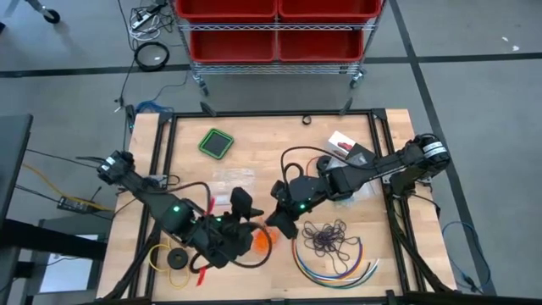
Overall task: Sort rubber bands
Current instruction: Put the orange rubber band into the transparent zip bag
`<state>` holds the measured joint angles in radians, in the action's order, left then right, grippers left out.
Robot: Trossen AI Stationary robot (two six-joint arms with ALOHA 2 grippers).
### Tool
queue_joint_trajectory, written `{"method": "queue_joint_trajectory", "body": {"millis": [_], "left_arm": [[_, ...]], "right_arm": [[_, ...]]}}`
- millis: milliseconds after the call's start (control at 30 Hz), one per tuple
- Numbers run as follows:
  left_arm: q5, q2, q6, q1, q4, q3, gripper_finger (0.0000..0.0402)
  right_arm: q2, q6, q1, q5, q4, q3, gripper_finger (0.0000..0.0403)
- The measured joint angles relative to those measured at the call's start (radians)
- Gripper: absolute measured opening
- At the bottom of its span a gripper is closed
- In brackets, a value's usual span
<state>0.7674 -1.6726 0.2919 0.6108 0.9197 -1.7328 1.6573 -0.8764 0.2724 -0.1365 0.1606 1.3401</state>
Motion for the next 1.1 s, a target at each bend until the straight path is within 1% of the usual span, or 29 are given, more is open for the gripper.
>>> {"method": "queue_joint_trajectory", "body": {"millis": [100,200,433,533,667,767,867,933,1033,1100], "left_arm": [[-0.002,0.000,-0.037,0.000,0.063,-0.052,0.0198],[-0.007,0.000,-0.102,-0.001,0.137,-0.075,0.0198],[-0.019,0.013,-0.309,0.000,0.338,-0.082,0.0198],[-0.040,0.014,-0.390,0.000,0.400,-0.072,0.0198],[-0.092,0.013,-0.445,0.012,0.377,0.004,0.0198],[-0.126,0.015,-0.447,0.025,0.266,0.116,0.0198],[-0.172,0.013,-0.416,0.026,0.063,0.272,0.0198],[-0.217,0.017,-0.397,0.024,-0.116,0.392,0.0198],[-0.295,0.020,-0.380,0.008,-0.438,0.574,0.0198],[-0.321,0.018,-0.381,-0.009,-0.635,0.685,0.0198]], "right_arm": [[0.000,0.004,0.000,0.001,0.001,0.000,0.0004],[0.000,0.008,0.002,0.001,0.001,0.000,0.0004],[0.000,0.013,0.001,0.004,0.000,0.000,0.0004],[0.000,0.015,0.001,-0.006,0.000,0.000,0.0004],[0.000,0.025,0.001,-0.029,0.029,0.001,0.0004],[0.000,0.035,0.000,-0.036,0.061,0.001,0.0004],[0.000,0.043,0.000,-0.036,0.090,0.001,0.0004],[0.000,0.044,0.000,-0.036,0.095,0.001,0.0004],[-0.001,0.049,0.000,-0.036,0.107,0.001,0.0004],[-0.001,0.055,0.000,-0.032,0.121,0.001,0.0004]]}}
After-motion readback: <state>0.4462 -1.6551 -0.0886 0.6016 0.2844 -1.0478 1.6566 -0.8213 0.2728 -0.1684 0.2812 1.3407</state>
